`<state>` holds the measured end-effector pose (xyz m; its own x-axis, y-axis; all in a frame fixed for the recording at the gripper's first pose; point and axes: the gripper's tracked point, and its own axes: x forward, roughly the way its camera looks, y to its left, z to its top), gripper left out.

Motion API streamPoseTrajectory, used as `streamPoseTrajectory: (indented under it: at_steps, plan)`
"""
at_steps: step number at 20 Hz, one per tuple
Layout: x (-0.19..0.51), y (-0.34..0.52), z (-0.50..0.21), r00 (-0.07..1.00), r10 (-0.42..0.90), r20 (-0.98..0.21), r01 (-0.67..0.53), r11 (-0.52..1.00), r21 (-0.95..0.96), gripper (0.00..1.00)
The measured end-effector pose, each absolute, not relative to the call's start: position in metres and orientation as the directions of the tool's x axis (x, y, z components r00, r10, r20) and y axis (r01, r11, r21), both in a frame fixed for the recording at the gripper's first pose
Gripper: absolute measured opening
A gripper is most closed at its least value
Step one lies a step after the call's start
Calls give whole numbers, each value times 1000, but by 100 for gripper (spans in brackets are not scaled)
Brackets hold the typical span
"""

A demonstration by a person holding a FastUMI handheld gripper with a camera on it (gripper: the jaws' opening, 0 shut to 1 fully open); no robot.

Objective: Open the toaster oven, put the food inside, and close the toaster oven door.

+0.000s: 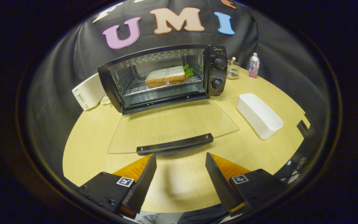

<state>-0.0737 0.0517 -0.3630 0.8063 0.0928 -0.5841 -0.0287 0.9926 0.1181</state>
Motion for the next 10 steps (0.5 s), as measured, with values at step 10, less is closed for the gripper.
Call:
streamPoseTrajectory:
  at_steps: [10]
  plan:
    - [-56, 57, -339, 824, 126, -552, -47, 987, 156, 95]
